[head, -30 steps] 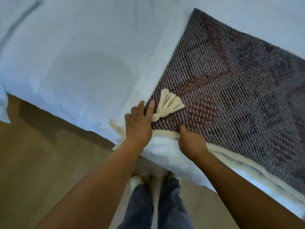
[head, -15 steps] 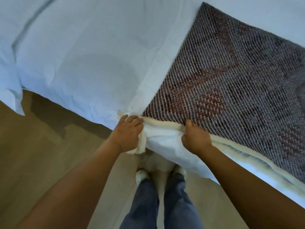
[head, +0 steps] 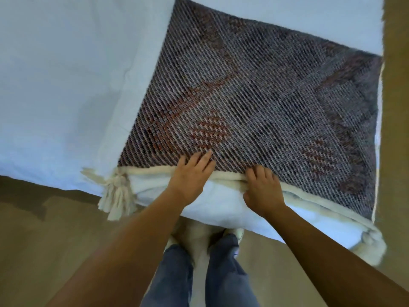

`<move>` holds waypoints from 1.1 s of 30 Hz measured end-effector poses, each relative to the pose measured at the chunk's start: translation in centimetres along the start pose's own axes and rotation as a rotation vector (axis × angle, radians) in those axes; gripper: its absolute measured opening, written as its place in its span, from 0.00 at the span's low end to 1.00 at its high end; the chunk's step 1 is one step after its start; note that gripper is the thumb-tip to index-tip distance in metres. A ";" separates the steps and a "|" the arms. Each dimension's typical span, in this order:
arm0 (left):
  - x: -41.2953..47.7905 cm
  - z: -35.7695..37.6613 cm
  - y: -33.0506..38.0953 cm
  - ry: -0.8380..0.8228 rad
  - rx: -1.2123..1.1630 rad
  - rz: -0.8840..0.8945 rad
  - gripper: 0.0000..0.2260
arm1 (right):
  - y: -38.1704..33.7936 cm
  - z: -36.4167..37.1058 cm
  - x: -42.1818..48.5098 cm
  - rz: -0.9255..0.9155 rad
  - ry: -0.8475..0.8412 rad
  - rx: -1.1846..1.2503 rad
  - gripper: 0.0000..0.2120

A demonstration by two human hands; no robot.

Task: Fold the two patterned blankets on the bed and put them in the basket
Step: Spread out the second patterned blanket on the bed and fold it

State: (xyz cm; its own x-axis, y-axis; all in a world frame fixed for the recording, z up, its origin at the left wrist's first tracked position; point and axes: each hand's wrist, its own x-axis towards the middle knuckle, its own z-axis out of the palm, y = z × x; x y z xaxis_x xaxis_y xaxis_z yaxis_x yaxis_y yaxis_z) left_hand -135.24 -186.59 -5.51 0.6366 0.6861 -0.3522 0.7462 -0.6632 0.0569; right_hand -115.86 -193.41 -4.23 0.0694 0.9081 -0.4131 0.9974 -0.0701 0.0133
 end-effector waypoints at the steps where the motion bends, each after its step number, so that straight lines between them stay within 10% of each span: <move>1: 0.7 0.1 1.0 0.002 0.023 0.025 0.26 | 0.8 0.2 0.2 -0.016 -0.005 0.041 0.19; 6: 2.7 -1.2 3.6 0.146 0.086 0.100 0.14 | 4.2 0.5 0.9 -0.106 0.112 0.210 0.11; 17: 4.1 -0.9 4.7 -0.203 -0.003 0.225 0.14 | 5.7 0.6 -1.3 -0.265 0.045 0.278 0.12; 20: 3.8 -0.6 4.6 -0.228 0.045 0.147 0.15 | 6.0 2.7 -1.6 -0.166 -0.117 0.253 0.14; 26: 4.3 -1.0 8.8 -0.068 0.045 0.231 0.19 | 8.4 3.0 -3.7 -0.023 0.119 0.550 0.12; 33: 7.1 -1.7 15.3 -0.047 0.068 0.240 0.16 | 14.9 5.1 -6.8 0.268 0.143 0.180 0.20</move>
State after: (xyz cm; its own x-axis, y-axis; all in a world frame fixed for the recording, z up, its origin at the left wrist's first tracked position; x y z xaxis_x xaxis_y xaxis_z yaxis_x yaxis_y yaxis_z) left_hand -118.99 -191.39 -5.54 0.7831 0.4928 -0.3793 0.5589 -0.8252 0.0818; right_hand -101.55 -202.69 -5.86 0.3430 0.8951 -0.2849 0.9253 -0.3743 -0.0618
